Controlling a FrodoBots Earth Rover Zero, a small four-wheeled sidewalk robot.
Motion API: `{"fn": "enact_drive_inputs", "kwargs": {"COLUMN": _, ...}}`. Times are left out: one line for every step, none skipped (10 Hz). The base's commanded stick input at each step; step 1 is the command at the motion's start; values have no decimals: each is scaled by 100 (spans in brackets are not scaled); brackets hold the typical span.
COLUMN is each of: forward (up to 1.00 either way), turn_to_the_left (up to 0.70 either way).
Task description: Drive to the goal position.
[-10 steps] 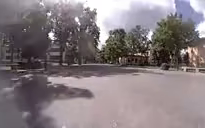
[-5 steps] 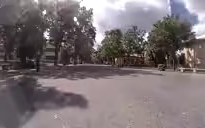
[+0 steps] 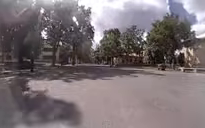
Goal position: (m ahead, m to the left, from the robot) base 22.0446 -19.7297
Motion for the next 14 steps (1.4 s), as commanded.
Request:
{"fn": "enact_drive_inputs", "kwargs": {"forward": 85, "turn_to_the_left": 1}}
{"fn": "enact_drive_inputs", "kwargs": {"forward": 85, "turn_to_the_left": 1}}
{"fn": "enact_drive_inputs", "kwargs": {"forward": 85, "turn_to_the_left": 1}}
{"fn": "enact_drive_inputs", "kwargs": {"forward": 85, "turn_to_the_left": 1}}
{"fn": "enact_drive_inputs", "kwargs": {"forward": 85, "turn_to_the_left": 1}}
{"fn": "enact_drive_inputs", "kwargs": {"forward": 85, "turn_to_the_left": -5}}
{"fn": "enact_drive_inputs", "kwargs": {"forward": 85, "turn_to_the_left": -30}}
{"fn": "enact_drive_inputs", "kwargs": {"forward": 85, "turn_to_the_left": -33}}
{"fn": "enact_drive_inputs", "kwargs": {"forward": 85, "turn_to_the_left": -33}}
{"fn": "enact_drive_inputs", "kwargs": {"forward": 85, "turn_to_the_left": -33}}
{"fn": "enact_drive_inputs", "kwargs": {"forward": 85, "turn_to_the_left": 1}}
{"fn": "enact_drive_inputs", "kwargs": {"forward": 85, "turn_to_the_left": 1}}
{"fn": "enact_drive_inputs", "kwargs": {"forward": 85, "turn_to_the_left": 1}}
{"fn": "enact_drive_inputs", "kwargs": {"forward": 85, "turn_to_the_left": 1}}
